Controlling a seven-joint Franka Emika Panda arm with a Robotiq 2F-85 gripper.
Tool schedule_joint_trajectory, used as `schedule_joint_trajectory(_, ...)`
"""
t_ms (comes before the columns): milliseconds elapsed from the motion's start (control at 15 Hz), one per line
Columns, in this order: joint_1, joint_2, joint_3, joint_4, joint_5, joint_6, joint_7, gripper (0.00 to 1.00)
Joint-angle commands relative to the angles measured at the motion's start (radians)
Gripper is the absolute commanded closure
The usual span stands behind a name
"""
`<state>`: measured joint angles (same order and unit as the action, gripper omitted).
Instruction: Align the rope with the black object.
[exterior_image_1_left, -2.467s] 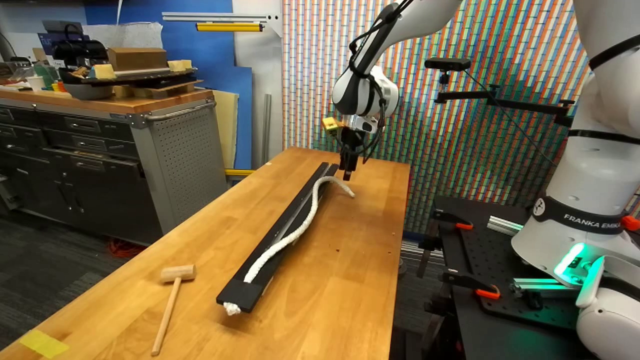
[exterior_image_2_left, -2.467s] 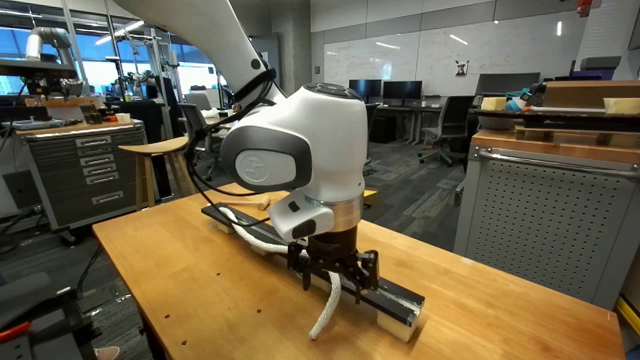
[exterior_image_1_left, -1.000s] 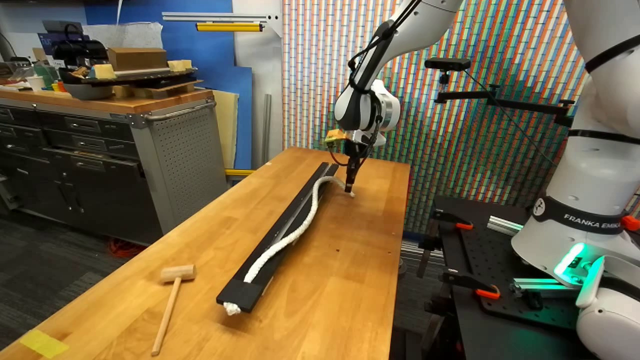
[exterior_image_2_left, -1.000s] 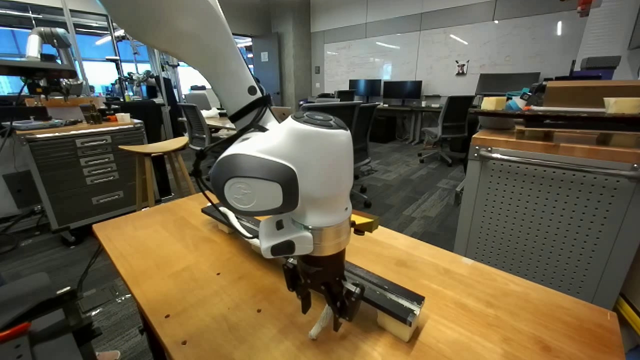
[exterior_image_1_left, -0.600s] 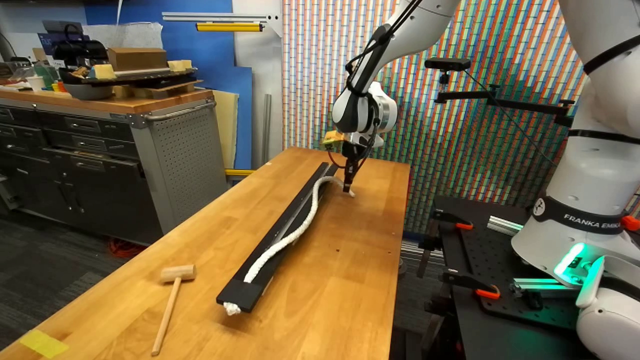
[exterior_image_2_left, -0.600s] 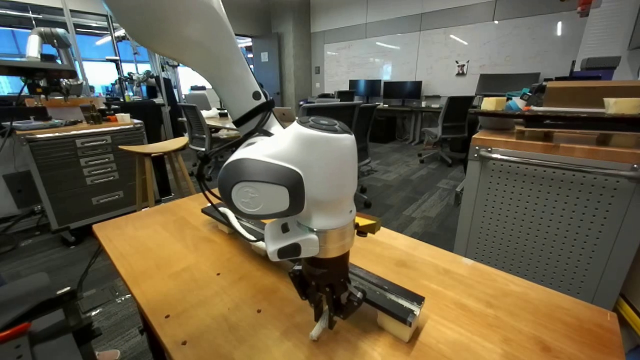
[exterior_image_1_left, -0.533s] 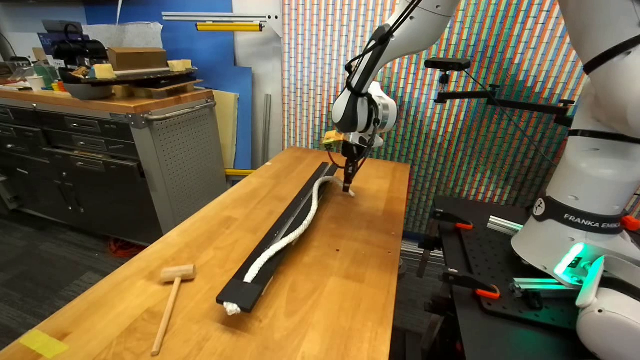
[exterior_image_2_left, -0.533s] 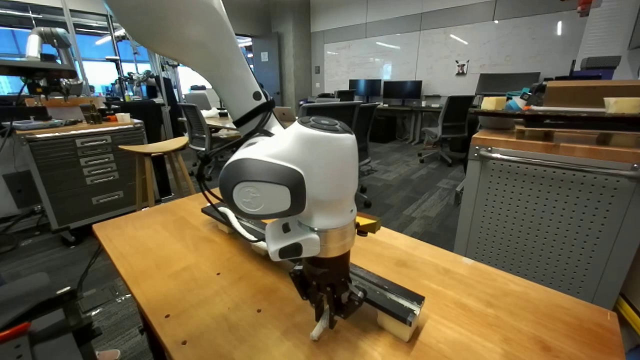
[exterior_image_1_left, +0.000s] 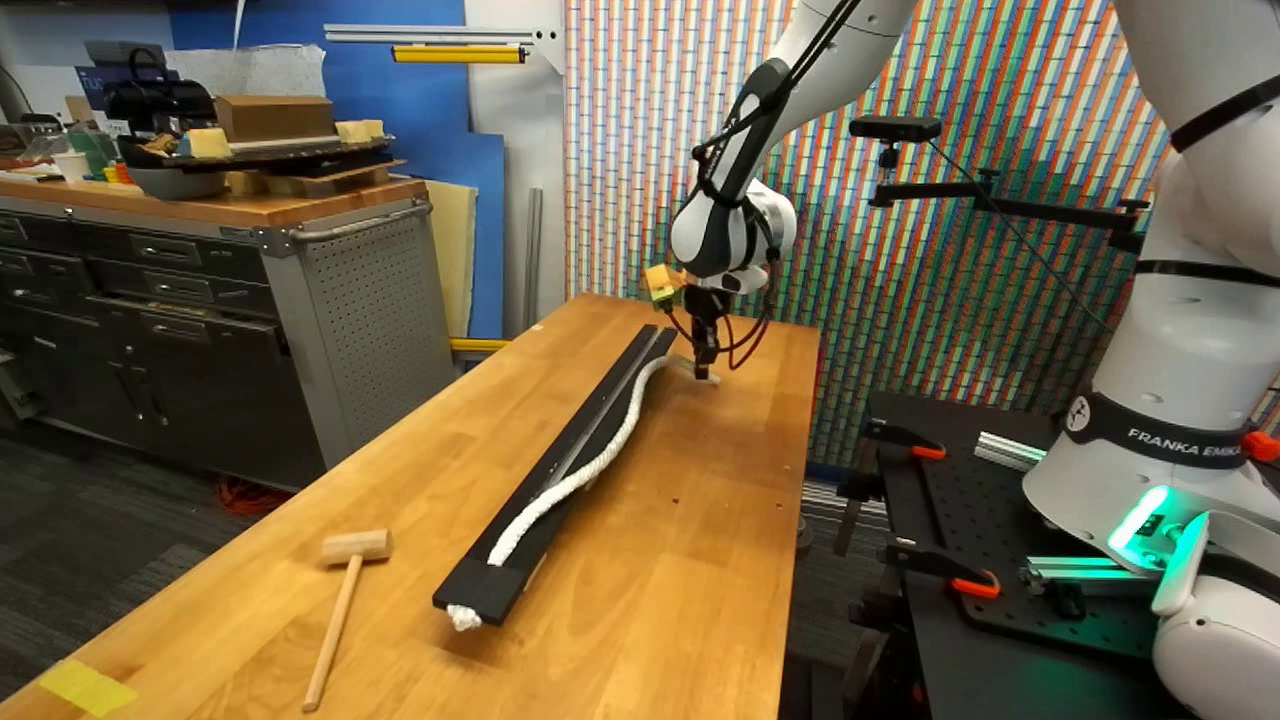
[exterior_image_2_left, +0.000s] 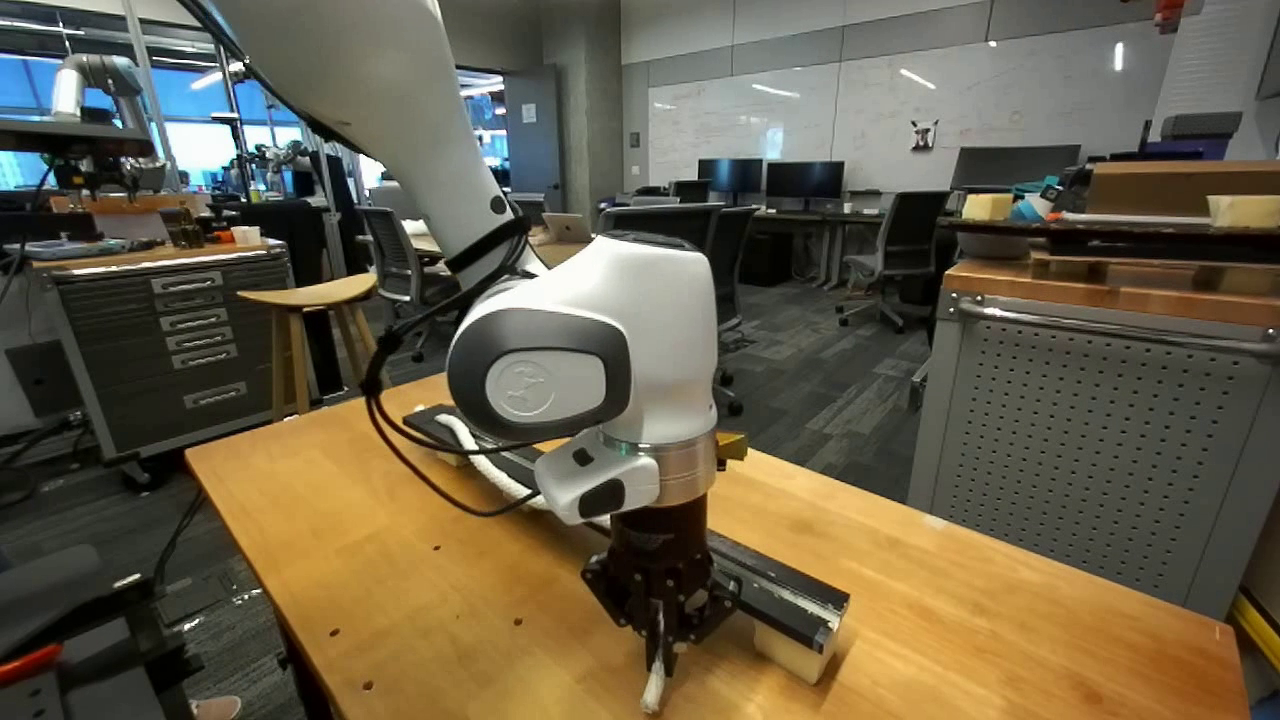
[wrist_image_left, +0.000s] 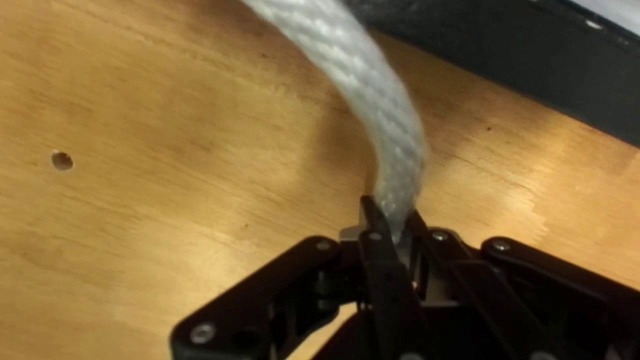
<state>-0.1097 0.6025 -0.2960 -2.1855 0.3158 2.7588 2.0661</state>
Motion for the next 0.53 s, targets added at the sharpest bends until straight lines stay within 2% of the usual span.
schedule_joint_trajectory(0,0.132,-0.009,-0.128,0.016,-0.189,-0.078,0.041,0.97)
schedule_joint_trajectory(267,0.266,-0.005,-0.243,0.083,-0.432,-0.210,0.105,0.97)
schedule_joint_trajectory(467,0.306,0.000,-0.282,0.163,-0.612,-0.344,0.138,0.97)
